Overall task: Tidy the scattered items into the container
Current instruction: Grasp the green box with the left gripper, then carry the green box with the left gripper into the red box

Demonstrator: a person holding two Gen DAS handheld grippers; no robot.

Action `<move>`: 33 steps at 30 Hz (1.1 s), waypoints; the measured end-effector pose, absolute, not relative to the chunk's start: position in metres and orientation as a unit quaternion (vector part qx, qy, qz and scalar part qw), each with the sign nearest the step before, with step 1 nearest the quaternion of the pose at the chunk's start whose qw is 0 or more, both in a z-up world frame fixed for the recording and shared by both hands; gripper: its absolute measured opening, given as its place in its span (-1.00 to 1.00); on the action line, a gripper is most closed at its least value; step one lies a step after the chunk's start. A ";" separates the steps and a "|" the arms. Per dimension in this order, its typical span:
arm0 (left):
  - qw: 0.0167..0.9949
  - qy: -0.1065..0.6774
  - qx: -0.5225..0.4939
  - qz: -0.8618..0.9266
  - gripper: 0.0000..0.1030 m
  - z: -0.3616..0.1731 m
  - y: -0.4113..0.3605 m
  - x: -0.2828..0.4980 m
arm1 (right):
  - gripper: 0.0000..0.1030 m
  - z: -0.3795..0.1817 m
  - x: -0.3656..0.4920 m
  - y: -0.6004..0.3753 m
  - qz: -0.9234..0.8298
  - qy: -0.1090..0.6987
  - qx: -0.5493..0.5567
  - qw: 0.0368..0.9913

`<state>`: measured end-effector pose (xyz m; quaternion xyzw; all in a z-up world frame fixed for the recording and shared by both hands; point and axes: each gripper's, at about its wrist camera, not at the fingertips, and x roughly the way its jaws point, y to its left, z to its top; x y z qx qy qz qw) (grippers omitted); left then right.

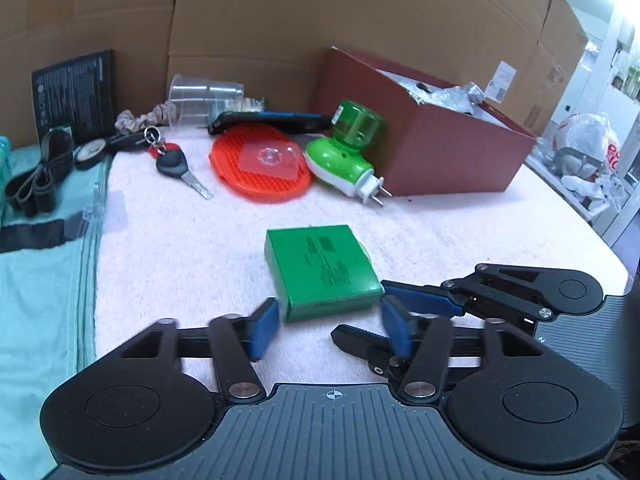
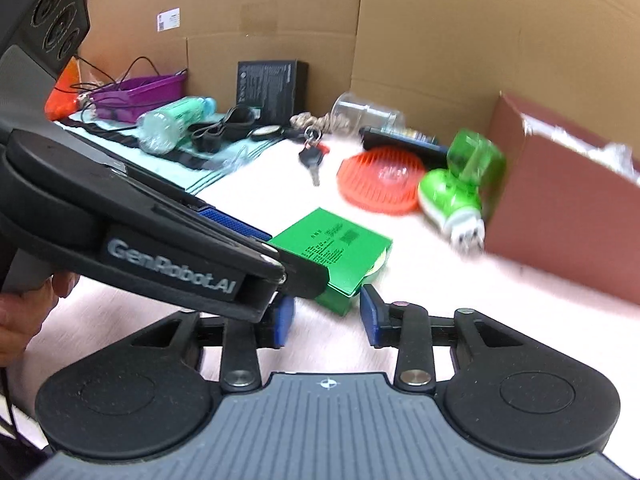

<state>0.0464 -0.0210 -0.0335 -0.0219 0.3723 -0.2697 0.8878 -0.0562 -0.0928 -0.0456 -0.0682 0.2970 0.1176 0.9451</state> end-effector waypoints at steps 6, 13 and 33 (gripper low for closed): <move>0.895 0.353 -0.005 -0.274 0.64 -0.027 -0.025 0.046 | 0.14 -0.047 -0.055 -0.095 0.110 0.291 -0.064 0.948; 0.882 0.372 -0.006 -0.290 0.36 -0.034 -0.030 0.061 | 0.14 -0.047 -0.043 -0.100 0.113 0.295 -0.041 0.948; 0.878 0.378 -0.018 -0.294 0.35 -0.039 -0.027 0.072 | 0.00 -0.048 -0.030 -0.104 0.142 0.307 -0.035 0.940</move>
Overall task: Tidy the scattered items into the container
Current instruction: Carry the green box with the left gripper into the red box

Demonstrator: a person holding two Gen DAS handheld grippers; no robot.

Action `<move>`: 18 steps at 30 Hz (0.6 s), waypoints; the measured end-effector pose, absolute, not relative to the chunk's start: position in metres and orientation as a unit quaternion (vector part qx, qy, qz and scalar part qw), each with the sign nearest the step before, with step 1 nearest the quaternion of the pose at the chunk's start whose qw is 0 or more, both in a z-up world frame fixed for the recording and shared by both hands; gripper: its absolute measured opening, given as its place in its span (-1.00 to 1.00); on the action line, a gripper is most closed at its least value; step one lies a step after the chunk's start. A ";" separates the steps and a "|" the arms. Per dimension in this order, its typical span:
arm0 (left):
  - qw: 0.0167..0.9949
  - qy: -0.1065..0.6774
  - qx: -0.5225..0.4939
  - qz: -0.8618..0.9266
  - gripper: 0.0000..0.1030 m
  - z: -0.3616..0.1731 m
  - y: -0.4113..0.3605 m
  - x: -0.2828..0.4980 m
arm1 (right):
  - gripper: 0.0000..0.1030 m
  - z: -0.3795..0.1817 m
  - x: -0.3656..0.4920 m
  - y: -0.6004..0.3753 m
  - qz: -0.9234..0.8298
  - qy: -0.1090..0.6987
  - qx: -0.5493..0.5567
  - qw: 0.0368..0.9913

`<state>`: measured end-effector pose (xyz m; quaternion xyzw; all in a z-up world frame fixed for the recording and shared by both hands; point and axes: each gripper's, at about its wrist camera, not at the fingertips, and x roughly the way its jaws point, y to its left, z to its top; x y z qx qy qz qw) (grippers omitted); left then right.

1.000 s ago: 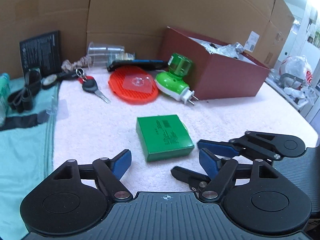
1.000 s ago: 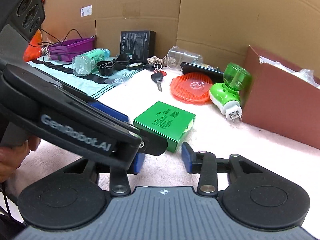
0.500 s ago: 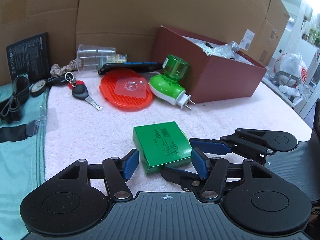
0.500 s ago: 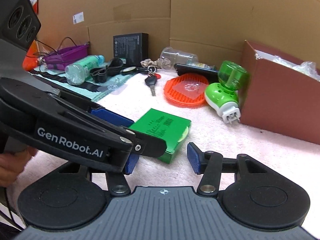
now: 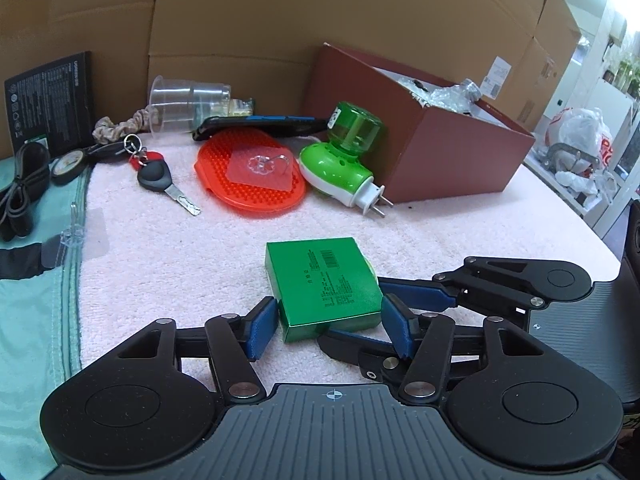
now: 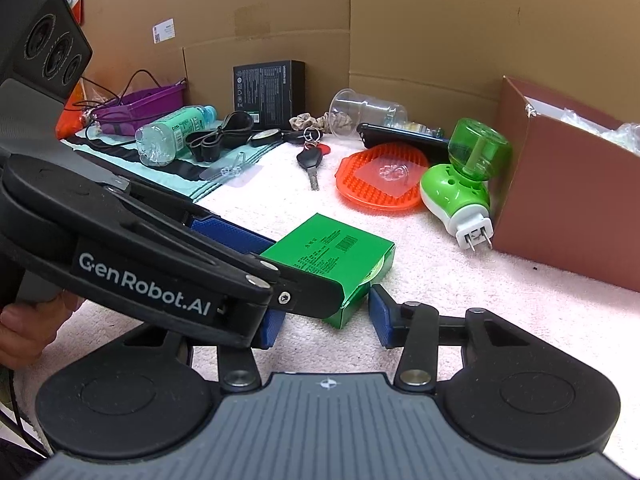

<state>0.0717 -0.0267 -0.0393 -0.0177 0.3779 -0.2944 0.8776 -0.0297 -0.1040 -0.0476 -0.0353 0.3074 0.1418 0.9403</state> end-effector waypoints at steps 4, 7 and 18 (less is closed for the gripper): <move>0.879 0.377 -0.012 -0.292 0.27 -0.038 -0.027 0.069 | -0.02 -0.048 -0.031 -0.102 0.139 0.306 -0.041 0.941; 0.881 0.372 -0.009 -0.291 0.26 -0.033 -0.028 0.061 | -0.02 -0.046 -0.037 -0.100 0.139 0.302 -0.045 0.942; 0.902 0.295 0.008 -0.316 0.29 0.028 -0.054 0.043 | -0.03 0.000 -0.063 -0.115 0.113 0.237 -0.051 0.964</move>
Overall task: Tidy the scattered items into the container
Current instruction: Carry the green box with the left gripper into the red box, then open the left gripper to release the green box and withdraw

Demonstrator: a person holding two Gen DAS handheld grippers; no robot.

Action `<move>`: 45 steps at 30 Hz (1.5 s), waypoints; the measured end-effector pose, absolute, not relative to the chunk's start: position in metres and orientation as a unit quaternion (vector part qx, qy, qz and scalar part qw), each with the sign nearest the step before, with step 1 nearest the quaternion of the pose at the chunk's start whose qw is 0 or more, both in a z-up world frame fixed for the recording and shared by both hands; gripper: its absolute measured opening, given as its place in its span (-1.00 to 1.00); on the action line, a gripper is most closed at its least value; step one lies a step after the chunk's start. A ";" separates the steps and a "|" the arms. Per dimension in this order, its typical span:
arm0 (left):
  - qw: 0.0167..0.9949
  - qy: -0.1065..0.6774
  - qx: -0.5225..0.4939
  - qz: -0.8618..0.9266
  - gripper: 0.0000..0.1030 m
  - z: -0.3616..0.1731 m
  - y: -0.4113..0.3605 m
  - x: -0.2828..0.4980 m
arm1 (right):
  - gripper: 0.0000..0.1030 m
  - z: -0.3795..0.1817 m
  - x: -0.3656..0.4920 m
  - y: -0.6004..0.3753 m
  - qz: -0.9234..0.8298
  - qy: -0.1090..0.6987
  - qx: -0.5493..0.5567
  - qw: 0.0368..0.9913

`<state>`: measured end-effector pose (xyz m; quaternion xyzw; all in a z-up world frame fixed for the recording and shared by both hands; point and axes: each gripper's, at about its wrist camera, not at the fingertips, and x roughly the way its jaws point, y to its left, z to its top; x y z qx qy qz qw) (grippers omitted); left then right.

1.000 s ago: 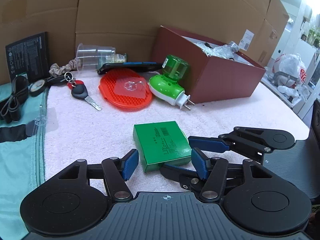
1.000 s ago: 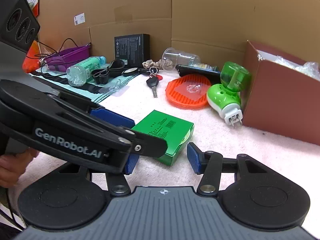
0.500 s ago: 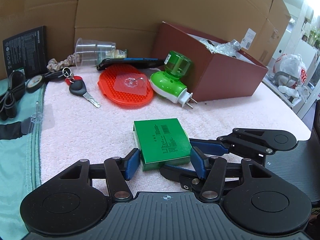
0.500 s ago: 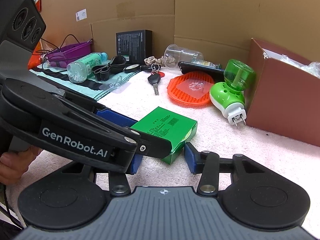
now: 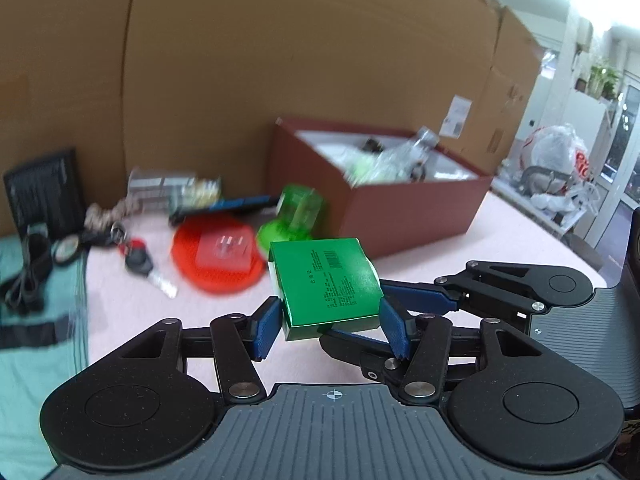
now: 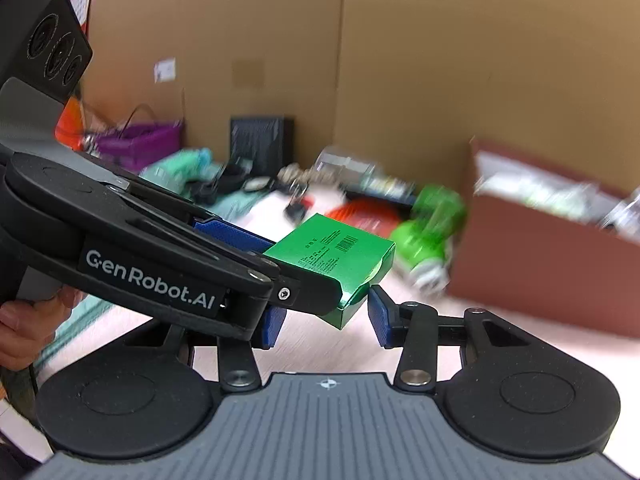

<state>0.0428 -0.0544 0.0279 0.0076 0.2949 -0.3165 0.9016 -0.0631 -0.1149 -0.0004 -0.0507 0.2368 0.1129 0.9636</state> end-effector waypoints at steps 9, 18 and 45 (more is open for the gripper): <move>0.910 0.225 0.030 -0.348 0.29 0.077 -0.105 0.064 | -0.02 0.043 -0.055 -0.151 0.055 0.167 -0.069 0.982; 0.906 0.205 0.033 -0.369 0.30 0.083 -0.152 0.111 | -0.02 0.061 -0.016 -0.194 0.013 0.145 -0.071 0.987; 0.903 0.261 -0.010 -0.340 1.00 0.041 -0.153 0.155 | 0.88 0.019 0.038 -0.228 0.002 0.181 -0.046 0.982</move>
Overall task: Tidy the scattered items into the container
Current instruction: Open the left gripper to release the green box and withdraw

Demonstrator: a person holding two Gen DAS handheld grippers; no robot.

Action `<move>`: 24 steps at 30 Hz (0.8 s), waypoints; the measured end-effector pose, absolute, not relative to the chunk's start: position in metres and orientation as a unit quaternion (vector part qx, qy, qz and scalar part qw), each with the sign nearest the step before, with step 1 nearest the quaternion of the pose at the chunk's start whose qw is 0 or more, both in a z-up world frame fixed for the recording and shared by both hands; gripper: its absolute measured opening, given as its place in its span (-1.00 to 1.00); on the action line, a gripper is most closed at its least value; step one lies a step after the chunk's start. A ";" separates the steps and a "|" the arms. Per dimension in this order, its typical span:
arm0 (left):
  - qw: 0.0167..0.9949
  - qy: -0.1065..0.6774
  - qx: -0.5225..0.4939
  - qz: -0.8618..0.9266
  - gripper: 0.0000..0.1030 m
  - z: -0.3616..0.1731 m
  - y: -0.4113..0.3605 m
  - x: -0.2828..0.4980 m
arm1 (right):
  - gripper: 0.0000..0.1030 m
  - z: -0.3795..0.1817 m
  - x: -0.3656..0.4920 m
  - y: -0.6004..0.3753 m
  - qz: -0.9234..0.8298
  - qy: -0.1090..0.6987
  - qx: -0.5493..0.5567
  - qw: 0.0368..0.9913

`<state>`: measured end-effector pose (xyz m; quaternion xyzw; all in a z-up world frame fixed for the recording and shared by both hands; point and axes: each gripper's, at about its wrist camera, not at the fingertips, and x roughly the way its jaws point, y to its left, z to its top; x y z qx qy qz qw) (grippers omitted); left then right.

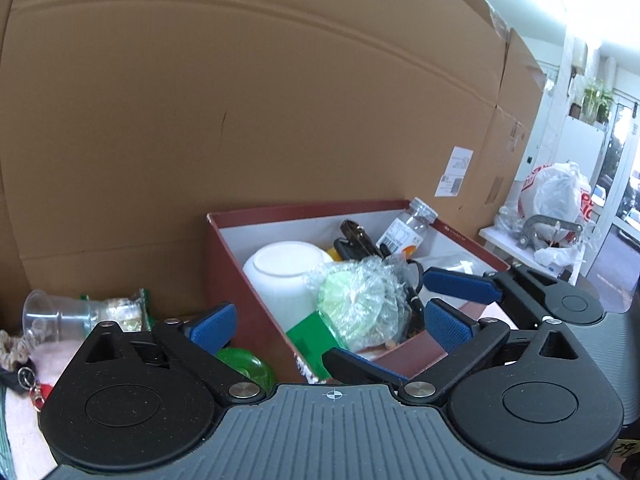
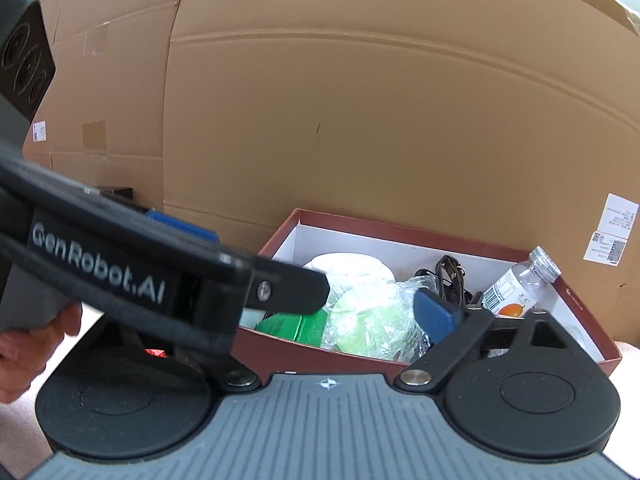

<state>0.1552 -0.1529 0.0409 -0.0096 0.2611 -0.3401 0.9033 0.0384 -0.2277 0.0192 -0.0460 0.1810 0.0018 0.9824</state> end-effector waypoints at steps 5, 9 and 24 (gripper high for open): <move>0.902 0.264 -0.012 -0.340 1.00 0.041 -0.151 0.151 | 0.94 0.021 0.031 -0.220 0.002 0.178 -0.056 0.982; 0.903 0.262 -0.014 -0.340 1.00 0.043 -0.147 0.145 | 0.96 0.024 0.027 -0.216 -0.002 0.174 -0.063 0.983; 0.900 0.278 -0.070 -0.328 1.00 0.020 -0.097 0.094 | 0.97 0.018 -0.009 -0.178 0.014 0.169 -0.059 0.984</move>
